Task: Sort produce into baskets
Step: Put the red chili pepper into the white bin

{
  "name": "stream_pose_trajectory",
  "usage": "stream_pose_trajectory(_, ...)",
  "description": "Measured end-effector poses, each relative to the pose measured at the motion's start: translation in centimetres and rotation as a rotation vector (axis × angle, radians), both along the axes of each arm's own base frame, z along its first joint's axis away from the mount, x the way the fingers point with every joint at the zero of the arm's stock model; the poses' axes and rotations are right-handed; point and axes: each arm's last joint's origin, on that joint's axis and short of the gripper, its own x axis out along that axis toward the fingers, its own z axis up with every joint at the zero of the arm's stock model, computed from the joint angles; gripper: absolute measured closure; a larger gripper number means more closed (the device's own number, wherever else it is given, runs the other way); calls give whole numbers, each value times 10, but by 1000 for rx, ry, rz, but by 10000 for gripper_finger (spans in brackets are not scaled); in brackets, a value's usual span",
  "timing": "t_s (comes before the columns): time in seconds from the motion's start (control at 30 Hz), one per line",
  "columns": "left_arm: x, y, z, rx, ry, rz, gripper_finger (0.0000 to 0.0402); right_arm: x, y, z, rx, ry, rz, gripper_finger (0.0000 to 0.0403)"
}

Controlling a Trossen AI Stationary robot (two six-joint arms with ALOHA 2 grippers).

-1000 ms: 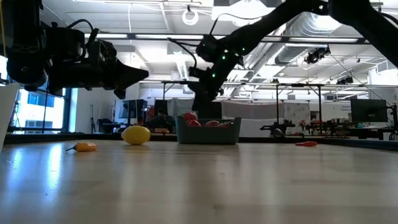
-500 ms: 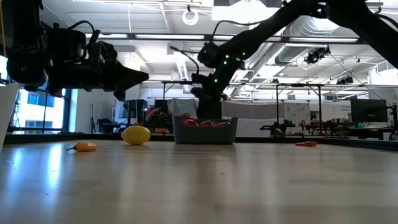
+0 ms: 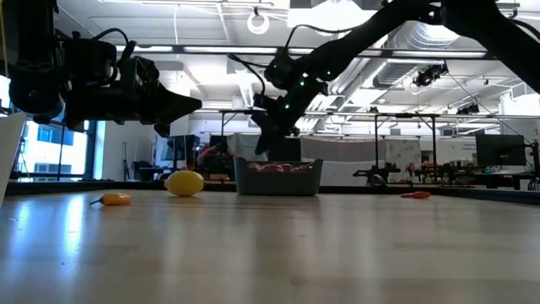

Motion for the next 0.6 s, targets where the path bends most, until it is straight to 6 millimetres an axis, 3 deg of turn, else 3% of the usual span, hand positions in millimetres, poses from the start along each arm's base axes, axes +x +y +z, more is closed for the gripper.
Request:
stream_pose_trajectory(0.3, 0, -1, -1, -1, 10, -23, 401, -10, 11, 17, -22, 55, -6, 403)
stream_pose_trajectory(0.47, 1, -1, -2, -13, 27, -42, 401, -22, 35, -7, -50, 12, -3, 403)
stream_pose_trajectory(0.6, 6, 2, -3, -28, 65, -53, 401, -47, 59, -1, -75, -144, -33, 403)
